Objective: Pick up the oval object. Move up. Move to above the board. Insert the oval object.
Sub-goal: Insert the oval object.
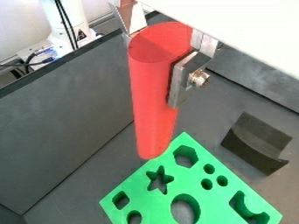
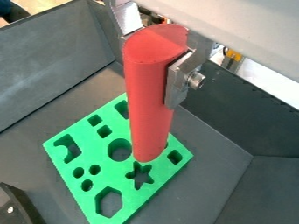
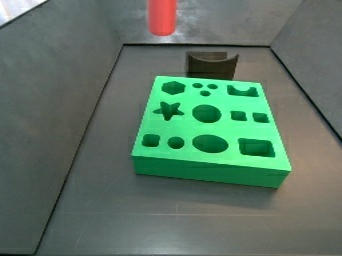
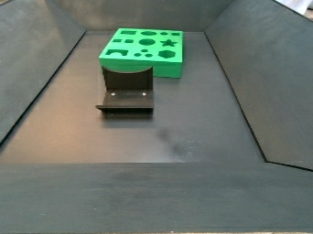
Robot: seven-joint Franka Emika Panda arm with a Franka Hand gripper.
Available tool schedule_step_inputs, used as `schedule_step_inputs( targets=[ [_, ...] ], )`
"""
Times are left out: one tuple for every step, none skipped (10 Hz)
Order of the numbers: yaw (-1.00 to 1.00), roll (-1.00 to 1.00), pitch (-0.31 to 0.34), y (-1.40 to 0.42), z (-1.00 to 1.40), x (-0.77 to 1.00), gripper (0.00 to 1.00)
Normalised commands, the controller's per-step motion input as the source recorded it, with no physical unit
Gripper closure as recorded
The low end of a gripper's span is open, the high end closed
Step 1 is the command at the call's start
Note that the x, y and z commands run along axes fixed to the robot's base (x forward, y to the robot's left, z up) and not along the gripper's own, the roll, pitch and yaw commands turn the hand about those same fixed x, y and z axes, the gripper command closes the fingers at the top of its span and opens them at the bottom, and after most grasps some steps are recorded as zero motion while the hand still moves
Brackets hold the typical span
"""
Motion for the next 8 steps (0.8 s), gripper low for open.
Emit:
schedule_step_inputs(
  targets=[
    [0.69,-0.10,-0.036,-0.08,0.00,0.07,1.00],
    [1.00,-0.07,-0.120,-0.07,-0.02,0.00,1.00],
    [1.00,-0.08,-0.124,-0.07,0.00,-0.01,1.00],
    [0.98,-0.09,-0.120,-0.07,-0.01,0.00,1.00],
    [0.98,-0.09,-0.119,-0.07,-0.01,0.00,1.00],
    [0.99,-0.09,-0.120,-0.07,-0.01,0.00,1.00],
    [1.00,-0.08,-0.110,-0.05,-0.03,0.00,1.00],
    [1.00,-0.07,-0.107,-0.05,-0.04,0.00,1.00]
  ],
)
